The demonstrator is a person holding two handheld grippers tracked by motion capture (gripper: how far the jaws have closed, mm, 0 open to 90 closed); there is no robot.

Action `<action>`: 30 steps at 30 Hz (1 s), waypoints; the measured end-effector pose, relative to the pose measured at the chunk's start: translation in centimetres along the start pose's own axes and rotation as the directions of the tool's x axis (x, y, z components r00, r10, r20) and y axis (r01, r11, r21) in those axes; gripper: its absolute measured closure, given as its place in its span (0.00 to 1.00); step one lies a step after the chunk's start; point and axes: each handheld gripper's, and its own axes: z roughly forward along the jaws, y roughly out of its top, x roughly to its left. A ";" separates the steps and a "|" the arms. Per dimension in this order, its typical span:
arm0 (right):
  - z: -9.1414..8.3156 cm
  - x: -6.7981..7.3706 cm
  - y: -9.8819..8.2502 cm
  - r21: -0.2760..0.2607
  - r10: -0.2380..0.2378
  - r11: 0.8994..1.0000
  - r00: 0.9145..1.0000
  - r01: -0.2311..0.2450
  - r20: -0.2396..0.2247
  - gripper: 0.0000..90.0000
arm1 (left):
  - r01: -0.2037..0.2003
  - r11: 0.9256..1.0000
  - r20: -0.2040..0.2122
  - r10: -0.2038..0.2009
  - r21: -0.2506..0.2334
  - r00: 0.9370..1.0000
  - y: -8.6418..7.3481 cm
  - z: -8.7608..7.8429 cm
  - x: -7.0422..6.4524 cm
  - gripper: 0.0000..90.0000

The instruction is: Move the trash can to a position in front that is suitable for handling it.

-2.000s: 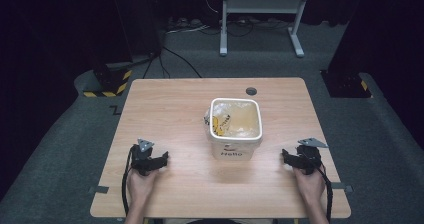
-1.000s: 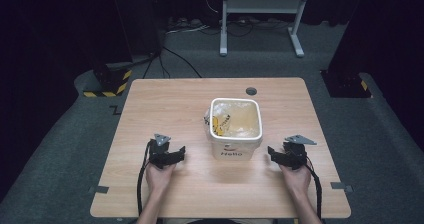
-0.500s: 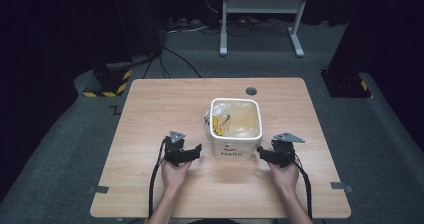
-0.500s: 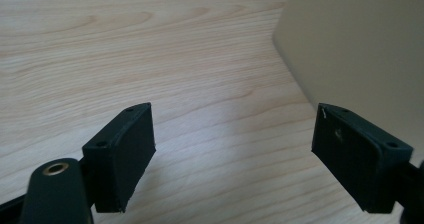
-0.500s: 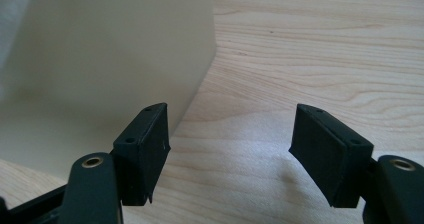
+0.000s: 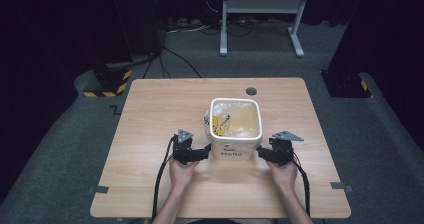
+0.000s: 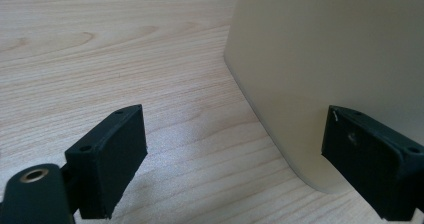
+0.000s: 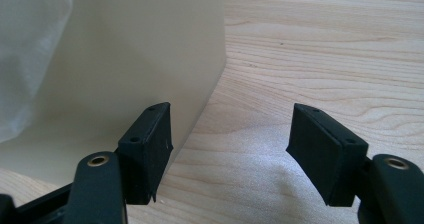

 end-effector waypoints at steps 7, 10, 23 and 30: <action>-0.1 0.1 0.0 0.000 -0.031 1.000 0.999 0.031 -0.010 0.39 | -0.025 1.000 -0.011 0.025 0.001 1.000 0.1 -0.2 -0.2 0.13; -0.2 -0.2 0.1 0.003 -0.041 0.999 0.999 0.041 -0.008 0.39 | -0.049 0.999 -0.021 0.049 0.014 0.999 0.4 0.0 -0.6 0.13; -0.2 -1.3 0.4 -0.001 -0.015 1.000 1.000 0.015 0.007 0.39 | -0.059 0.998 -0.036 0.060 0.022 0.998 1.2 1.0 -1.3 0.16; -0.1 -1.5 0.6 -0.003 -0.011 1.000 0.999 0.011 0.030 0.39 | -0.083 0.996 -0.067 0.085 0.042 0.994 1.7 1.7 -1.8 0.16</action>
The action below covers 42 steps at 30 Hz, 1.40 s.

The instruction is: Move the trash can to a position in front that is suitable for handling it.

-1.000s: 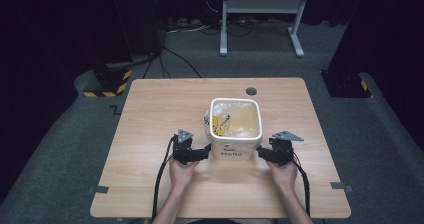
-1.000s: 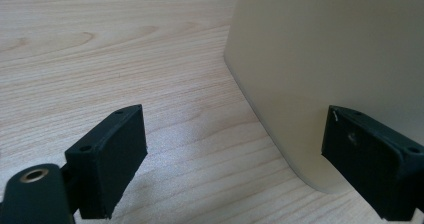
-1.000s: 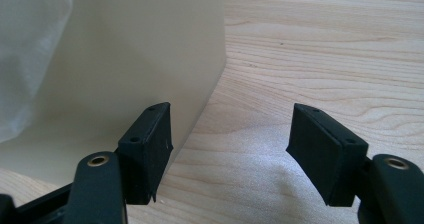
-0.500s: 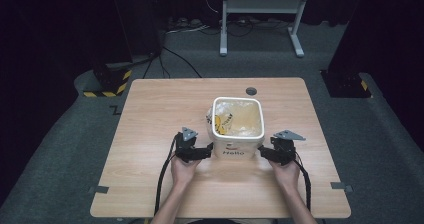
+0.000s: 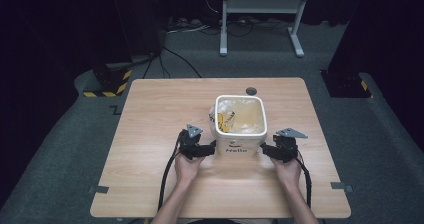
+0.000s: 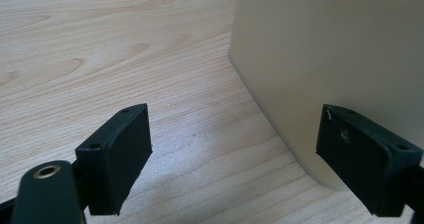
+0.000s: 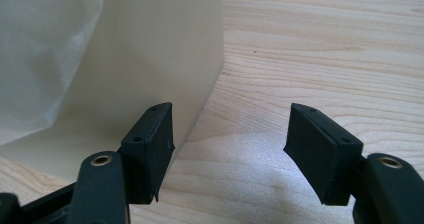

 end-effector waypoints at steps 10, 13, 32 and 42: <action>0.2 0.3 0.0 -0.006 -0.002 1.000 1.000 0.002 -0.010 0.40 | 0.015 1.000 -0.011 -0.015 -0.004 1.000 -0.1 -0.1 0.3 0.16; 0.4 0.5 0.2 -0.005 -0.009 1.000 1.000 0.009 -0.007 0.40 | 0.022 1.000 -0.028 -0.022 0.000 0.999 0.2 0.0 0.6 0.17; 1.0 0.2 0.6 0.030 0.028 0.999 1.000 -0.028 0.013 0.30 | 0.057 0.998 -0.041 -0.057 0.017 0.998 -0.1 -0.7 2.1 0.17; 0.7 -1.5 -0.8 0.087 -0.001 0.996 0.999 -0.003 0.041 0.28 | 0.037 0.996 -0.127 -0.026 0.084 0.992 -2.9 -2.2 5.2 0.22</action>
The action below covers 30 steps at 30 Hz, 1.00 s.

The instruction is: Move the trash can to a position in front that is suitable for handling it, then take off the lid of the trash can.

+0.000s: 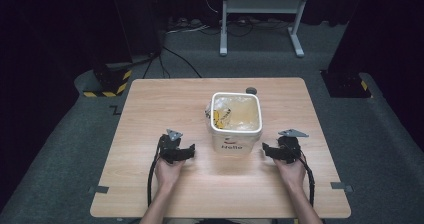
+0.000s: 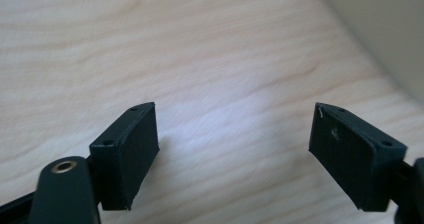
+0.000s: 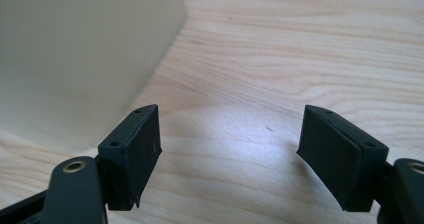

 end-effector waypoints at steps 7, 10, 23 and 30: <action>0.2 0.4 -0.6 0.004 -0.067 0.998 0.995 0.067 0.075 0.30 | -0.033 0.999 -0.015 0.033 -0.004 0.999 -1.1 -0.3 1.0 0.24; 0.3 0.3 -0.6 0.006 -0.066 0.998 0.995 0.066 0.075 0.29 | -0.036 0.999 -0.022 0.036 -0.004 0.999 -1.2 -0.4 1.0 0.24; -0.2 0.2 -0.1 0.024 -0.045 0.999 0.998 0.044 0.040 0.34 | -0.035 0.999 -0.018 0.035 -0.004 0.999 -1.1 -0.3 1.0 0.23; -1.7 -0.2 0.6 -0.035 -0.015 0.999 1.000 0.015 -0.002 0.38 | -0.034 0.999 -0.015 0.034 -0.005 0.999 -1.1 -0.3 1.0 0.23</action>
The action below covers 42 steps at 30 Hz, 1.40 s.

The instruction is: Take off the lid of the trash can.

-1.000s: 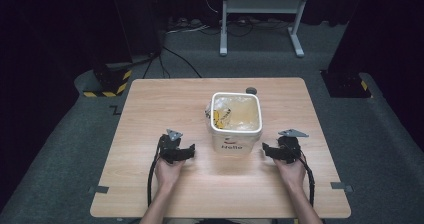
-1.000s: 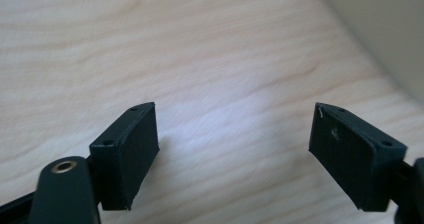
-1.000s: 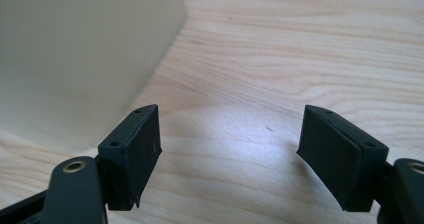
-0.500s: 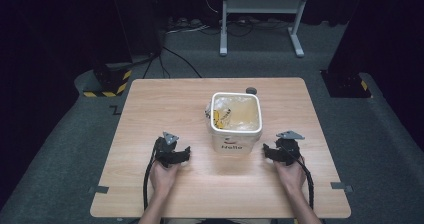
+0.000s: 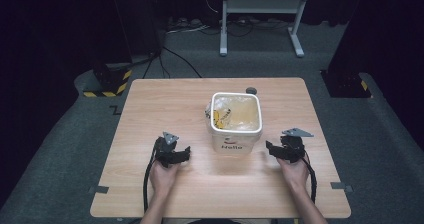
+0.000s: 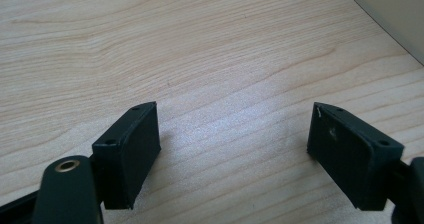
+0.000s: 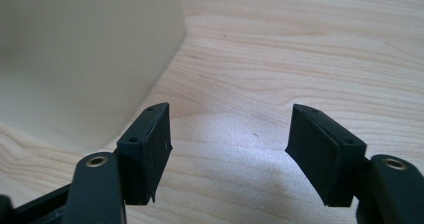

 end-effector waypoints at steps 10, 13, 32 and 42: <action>-2.1 -0.2 1.7 -0.077 0.016 0.997 0.996 -0.022 -0.083 0.41 | 0.002 1.000 0.001 -0.002 0.000 1.000 0.0 0.0 0.0 0.23; -2.7 -0.4 2.2 -0.086 0.021 0.996 0.994 -0.030 -0.106 0.41 | 0.002 1.000 0.001 -0.002 0.000 1.000 0.0 0.0 0.0 0.23; -5.0 -0.5 5.9 -0.169 0.001 0.985 0.985 -0.031 -0.173 0.49 | 0.001 1.000 -0.001 -0.001 -0.001 1.000 0.0 0.0 0.0 0.23; -5.3 -0.5 7.9 -0.150 0.007 0.988 0.976 -0.041 -0.220 0.30 | 0.002 1.000 -0.001 -0.002 -0.001 1.000 0.0 0.0 0.0 0.24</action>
